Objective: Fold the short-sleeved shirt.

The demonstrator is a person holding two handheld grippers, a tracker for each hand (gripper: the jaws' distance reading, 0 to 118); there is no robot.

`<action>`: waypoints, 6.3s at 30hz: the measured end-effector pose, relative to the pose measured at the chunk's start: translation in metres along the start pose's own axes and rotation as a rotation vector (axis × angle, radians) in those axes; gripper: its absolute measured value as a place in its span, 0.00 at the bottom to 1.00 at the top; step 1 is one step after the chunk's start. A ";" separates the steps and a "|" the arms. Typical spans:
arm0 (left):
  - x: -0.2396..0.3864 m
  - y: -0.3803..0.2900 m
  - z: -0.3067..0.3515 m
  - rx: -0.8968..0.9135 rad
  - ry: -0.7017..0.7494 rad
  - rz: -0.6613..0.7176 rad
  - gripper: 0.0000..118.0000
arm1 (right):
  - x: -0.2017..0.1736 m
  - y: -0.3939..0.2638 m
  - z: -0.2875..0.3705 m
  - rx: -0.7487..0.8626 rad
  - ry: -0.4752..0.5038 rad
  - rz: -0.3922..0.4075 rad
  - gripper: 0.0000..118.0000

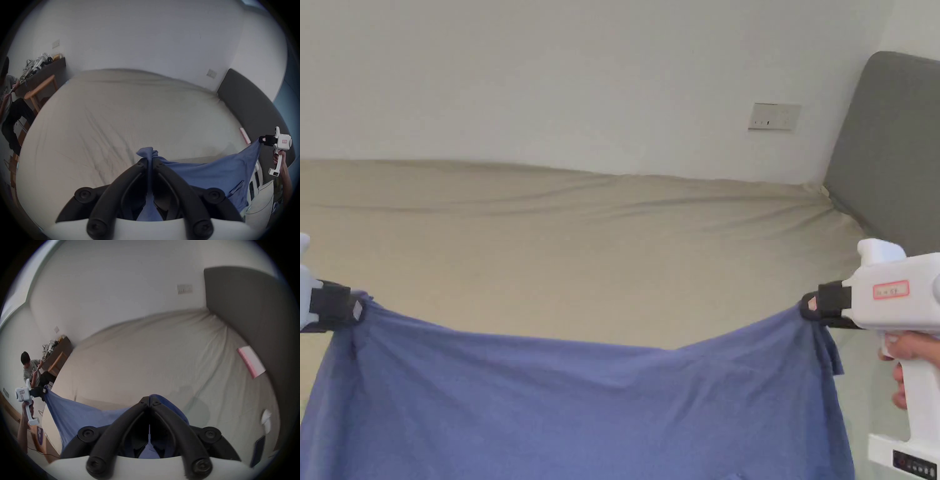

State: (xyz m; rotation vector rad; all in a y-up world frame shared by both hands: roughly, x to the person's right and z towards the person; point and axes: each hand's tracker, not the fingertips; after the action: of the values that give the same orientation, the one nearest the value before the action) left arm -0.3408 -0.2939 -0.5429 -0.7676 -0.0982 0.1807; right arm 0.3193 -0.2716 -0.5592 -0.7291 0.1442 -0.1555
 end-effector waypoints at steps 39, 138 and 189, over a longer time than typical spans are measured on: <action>0.053 0.344 0.163 0.506 0.205 -0.075 0.04 | -0.128 0.325 0.161 0.457 -0.265 0.227 0.01; -0.057 -0.387 0.117 -0.330 0.067 0.295 0.90 | -0.007 -0.414 0.092 -0.437 -0.144 0.449 0.05; -0.036 -0.303 0.077 -0.209 0.049 0.194 0.04 | 0.015 -0.313 0.067 -0.301 0.053 -0.061 0.06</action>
State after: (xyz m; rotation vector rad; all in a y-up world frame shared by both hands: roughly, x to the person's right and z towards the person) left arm -0.3494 -0.4616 -0.2771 -0.9899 0.0051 0.3396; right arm 0.3183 -0.4609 -0.3011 -1.0306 0.1988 -0.2147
